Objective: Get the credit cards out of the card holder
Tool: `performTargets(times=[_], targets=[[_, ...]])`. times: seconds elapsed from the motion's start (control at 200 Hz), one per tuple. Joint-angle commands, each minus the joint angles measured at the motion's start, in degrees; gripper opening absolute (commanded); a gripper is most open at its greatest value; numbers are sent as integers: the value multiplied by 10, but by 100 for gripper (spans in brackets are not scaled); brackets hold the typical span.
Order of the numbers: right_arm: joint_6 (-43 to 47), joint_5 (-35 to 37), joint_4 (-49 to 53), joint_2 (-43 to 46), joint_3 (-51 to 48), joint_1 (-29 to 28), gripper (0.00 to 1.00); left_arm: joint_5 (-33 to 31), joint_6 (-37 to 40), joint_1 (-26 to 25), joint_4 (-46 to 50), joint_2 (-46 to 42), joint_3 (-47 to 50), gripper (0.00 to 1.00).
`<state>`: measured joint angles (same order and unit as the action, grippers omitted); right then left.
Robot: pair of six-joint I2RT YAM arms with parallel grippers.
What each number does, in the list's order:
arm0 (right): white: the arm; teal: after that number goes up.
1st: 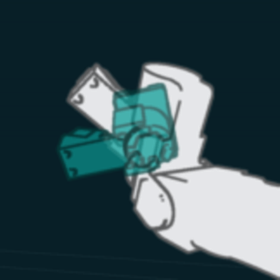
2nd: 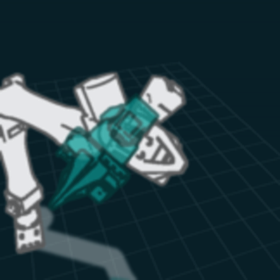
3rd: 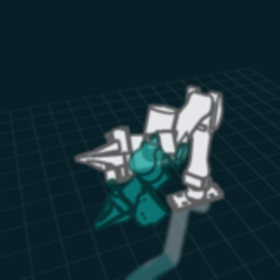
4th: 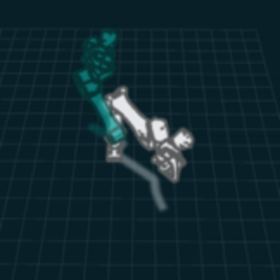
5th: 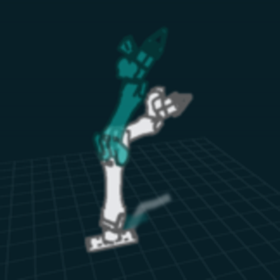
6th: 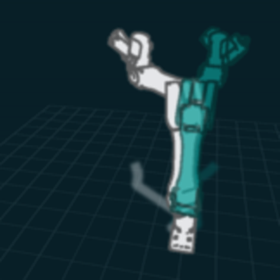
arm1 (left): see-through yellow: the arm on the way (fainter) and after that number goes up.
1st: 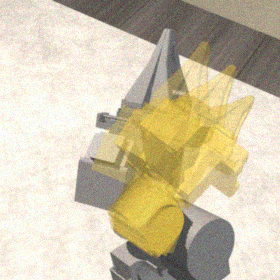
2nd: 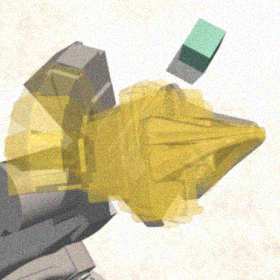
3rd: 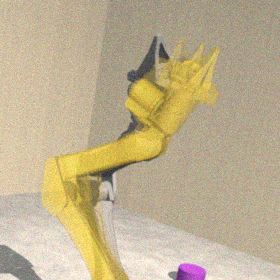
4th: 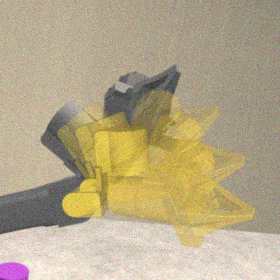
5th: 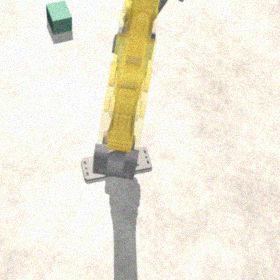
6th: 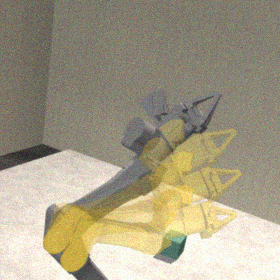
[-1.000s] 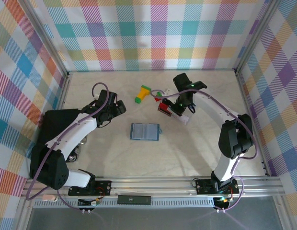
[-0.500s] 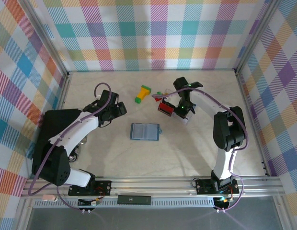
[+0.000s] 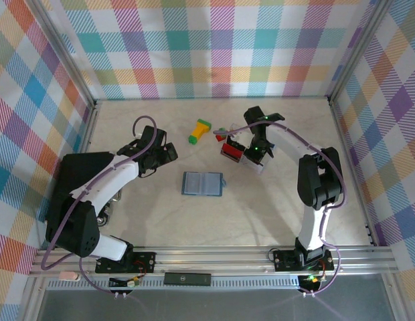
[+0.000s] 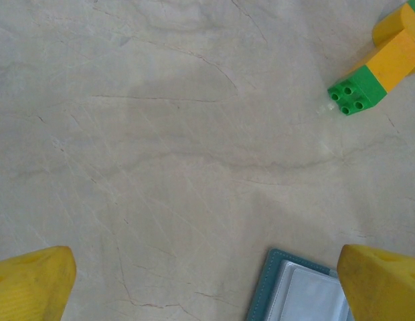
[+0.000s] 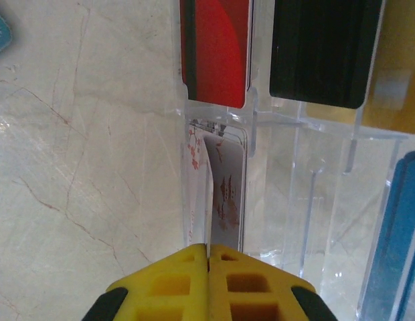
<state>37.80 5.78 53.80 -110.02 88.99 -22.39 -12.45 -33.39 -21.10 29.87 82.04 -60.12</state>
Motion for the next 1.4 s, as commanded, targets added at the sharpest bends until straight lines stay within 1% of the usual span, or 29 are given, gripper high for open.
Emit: performTargets(times=[0.0,0.265,0.385,0.535,0.61,0.79,1.09,1.395], targets=[[28,6,2,-16,18,7,0,11,-3,6,-2,3,-5,100],[35,4,-5,-21,19,8,1,20,2,6,-5,10,-5,100],[35,3,5,-22,36,8,0,22,1,6,-2,16,-9,100],[38,-37,42,-8,63,8,0,22,2,6,0,20,-10,100],[41,-46,54,0,68,8,0,22,2,6,1,21,-11,100],[51,-29,54,9,64,9,0,22,5,7,1,24,-11,100],[60,5,41,-14,63,12,0,22,6,7,7,23,-15,100],[61,-4,37,-31,62,16,0,21,5,7,9,25,-18,100]])
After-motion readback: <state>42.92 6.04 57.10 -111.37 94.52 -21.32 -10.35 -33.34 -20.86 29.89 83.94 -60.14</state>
